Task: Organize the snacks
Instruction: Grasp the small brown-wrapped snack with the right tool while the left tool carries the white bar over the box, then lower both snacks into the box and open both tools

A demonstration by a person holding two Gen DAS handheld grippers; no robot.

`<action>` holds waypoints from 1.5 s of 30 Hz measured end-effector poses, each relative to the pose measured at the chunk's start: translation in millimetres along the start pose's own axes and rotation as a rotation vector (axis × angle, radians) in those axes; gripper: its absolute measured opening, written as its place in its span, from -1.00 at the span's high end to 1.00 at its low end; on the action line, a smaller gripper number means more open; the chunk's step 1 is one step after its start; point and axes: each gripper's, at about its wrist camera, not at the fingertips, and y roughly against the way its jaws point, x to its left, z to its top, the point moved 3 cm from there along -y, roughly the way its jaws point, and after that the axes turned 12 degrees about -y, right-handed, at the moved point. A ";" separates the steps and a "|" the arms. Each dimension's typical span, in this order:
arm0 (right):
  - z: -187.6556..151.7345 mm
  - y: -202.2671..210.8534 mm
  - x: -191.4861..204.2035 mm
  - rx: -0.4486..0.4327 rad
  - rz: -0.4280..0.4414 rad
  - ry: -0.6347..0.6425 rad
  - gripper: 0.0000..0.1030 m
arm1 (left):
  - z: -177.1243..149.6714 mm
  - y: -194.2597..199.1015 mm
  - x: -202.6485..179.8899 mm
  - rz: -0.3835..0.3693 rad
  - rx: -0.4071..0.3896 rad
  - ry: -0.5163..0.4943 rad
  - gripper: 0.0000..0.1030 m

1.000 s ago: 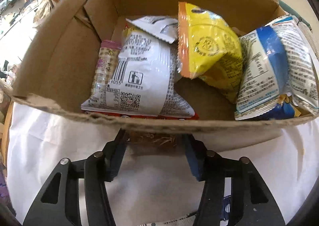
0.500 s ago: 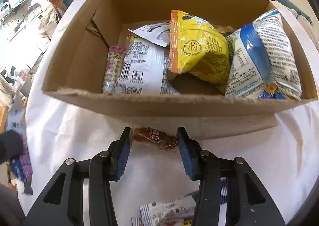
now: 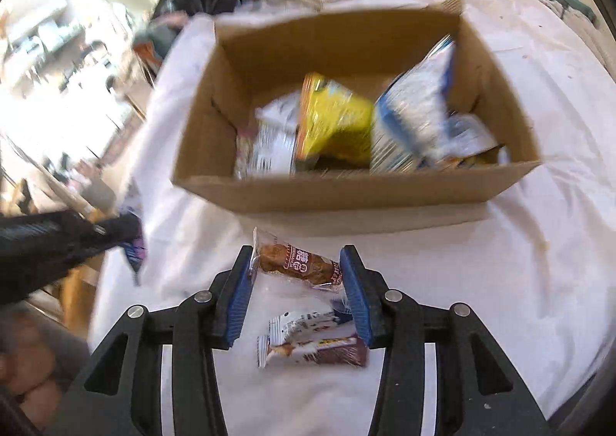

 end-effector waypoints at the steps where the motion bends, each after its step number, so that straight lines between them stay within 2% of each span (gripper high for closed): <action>1: 8.2 10.1 -3.2 -0.012 0.027 -0.011 0.09 | 1.8 1.9 -3.1 -0.003 -0.007 -0.017 0.75; 5: 50.7 45.1 -22.0 -0.056 0.079 0.003 0.09 | 21.0 10.2 -20.3 -0.029 -0.020 -0.074 0.75; 8: 74.3 49.6 -31.1 -0.069 0.060 0.033 0.09 | 39.5 16.8 -37.0 -0.046 -0.035 -0.120 0.75; 11: 95.7 39.2 -35.1 -0.052 0.106 0.013 0.09 | 61.4 19.4 -58.9 -0.042 -0.055 -0.198 0.75; 16: 119.5 -3.3 -14.8 -0.042 0.094 0.069 0.09 | 89.4 7.1 -86.5 -0.010 -0.079 -0.294 0.75; 20: 122.0 -42.1 -11.6 -0.015 0.046 0.111 0.09 | 96.8 -16.6 -100.1 0.011 -0.085 -0.355 0.75; 25: 114.5 -71.3 -19.9 0.016 -0.039 0.141 0.09 | 90.9 -49.2 -109.2 0.029 -0.071 -0.413 0.75; 29: 116.5 -82.8 -37.3 0.041 -0.070 0.086 0.09 | 89.9 -67.4 -108.8 0.017 -0.042 -0.415 0.75; 33: 121.7 -83.9 -46.2 0.054 -0.047 0.032 0.08 | 91.4 -73.5 -108.5 0.029 -0.050 -0.424 0.75; 37: 126.6 -76.6 -42.9 0.021 -0.038 0.028 0.08 | 92.6 -74.8 -108.8 0.019 -0.058 -0.421 0.75; 41: 134.6 -64.7 -40.0 -0.018 0.031 -0.007 0.07 | 96.1 -71.8 -106.9 0.013 -0.075 -0.403 0.75; 45: 137.8 -62.3 -38.6 -0.021 0.090 -0.037 0.04 | 97.7 -69.5 -106.4 0.007 -0.084 -0.389 0.75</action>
